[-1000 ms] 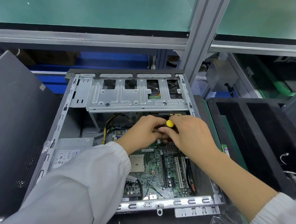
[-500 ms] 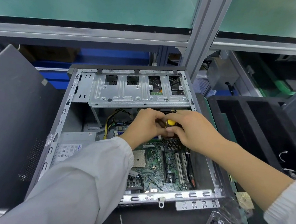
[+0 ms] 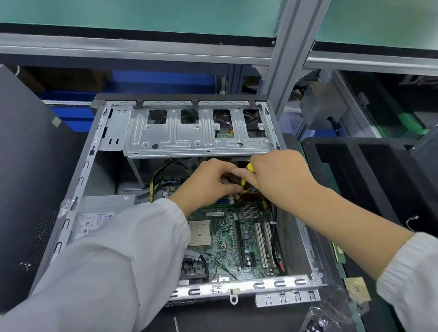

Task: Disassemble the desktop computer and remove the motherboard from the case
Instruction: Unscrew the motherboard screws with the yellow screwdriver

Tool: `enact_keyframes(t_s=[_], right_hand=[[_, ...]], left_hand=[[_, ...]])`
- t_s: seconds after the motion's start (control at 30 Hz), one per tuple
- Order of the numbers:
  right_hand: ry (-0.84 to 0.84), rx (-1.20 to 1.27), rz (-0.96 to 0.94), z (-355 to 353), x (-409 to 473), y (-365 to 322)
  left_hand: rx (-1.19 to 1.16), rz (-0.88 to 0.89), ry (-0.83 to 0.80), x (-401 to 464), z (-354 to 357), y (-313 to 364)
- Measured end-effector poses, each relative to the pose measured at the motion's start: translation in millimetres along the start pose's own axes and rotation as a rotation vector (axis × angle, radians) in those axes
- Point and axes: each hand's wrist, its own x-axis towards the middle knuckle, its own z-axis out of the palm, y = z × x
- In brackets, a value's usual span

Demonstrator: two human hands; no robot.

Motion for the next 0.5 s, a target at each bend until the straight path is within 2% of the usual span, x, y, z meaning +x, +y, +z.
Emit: enact_keyframes(t_s=[0.13,0.27,0.5], right_hand=[[0.012,0.176,-0.060,-1.1,0.0,0.6],[-0.069,0.373,-0.083,-3.9,-3.5,2.0],[-0.075,0.336,-0.106,-2.8,-8.7,7.6]], left_hand=[[-0.021,-0.023,-0.018,0.2,-3.5,-5.1],[-0.091,-0.034,-0.038,-0.2,-3.9,-1.7],[-0.277,-0.001,-0.147,-4.9,-2.8,8.5]])
